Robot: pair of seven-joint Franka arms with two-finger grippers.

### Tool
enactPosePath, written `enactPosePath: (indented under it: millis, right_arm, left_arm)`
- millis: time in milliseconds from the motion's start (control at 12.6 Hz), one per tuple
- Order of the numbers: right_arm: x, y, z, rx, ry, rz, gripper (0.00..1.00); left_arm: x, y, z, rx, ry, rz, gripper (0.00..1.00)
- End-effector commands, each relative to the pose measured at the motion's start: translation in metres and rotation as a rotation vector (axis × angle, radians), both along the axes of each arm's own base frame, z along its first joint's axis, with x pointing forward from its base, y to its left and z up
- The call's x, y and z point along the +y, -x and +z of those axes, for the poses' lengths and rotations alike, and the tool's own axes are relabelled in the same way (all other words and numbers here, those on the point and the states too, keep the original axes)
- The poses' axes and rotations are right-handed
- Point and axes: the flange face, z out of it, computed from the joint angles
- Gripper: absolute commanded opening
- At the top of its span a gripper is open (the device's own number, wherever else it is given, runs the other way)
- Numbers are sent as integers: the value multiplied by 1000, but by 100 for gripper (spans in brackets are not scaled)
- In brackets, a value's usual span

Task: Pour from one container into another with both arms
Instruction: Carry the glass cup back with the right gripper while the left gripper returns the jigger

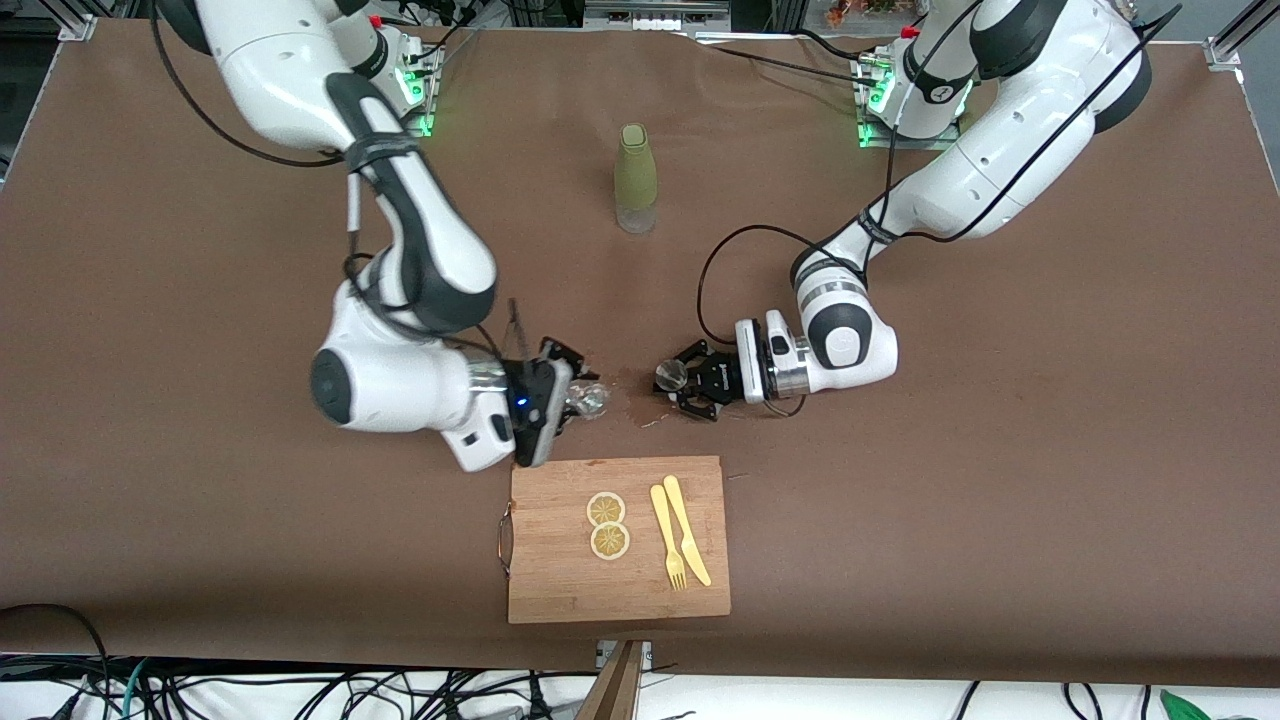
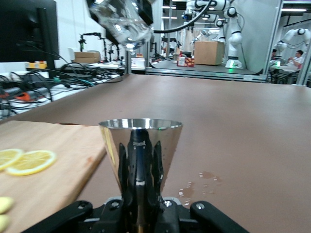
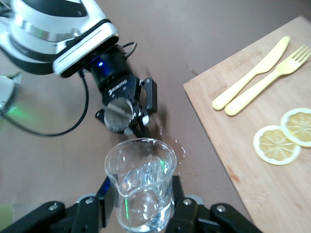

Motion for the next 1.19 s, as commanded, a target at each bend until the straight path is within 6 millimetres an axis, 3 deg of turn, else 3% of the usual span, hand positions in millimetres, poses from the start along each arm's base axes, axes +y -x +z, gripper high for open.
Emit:
enactPosePath:
  millis: [0,159,476,713,951,1110]
  right_arm:
    - [-50,-12,3,12,-145,84,27]
    - [-101,-17,-10,-7,-218,157,27]
    - [-209,-9,-48,-42,-405,265,27]
    - [-262,14,-91,-126,-493,370,27]
    - [-311,38,-130,-209,-514,467,27]
    - [-341,51,-154,-238,-513,504,27]
  left_arm:
    - [32,-19,18,-12,14,70,0]
    - [65,-32,25,-22,37,78,0]
    - [156,-52,23,-38,119,54,0]
    - [253,-63,50,8,25,-41,0]
    - [315,-49,52,29,33,-121,0]
    - [369,-33,48,60,27,-140,0]
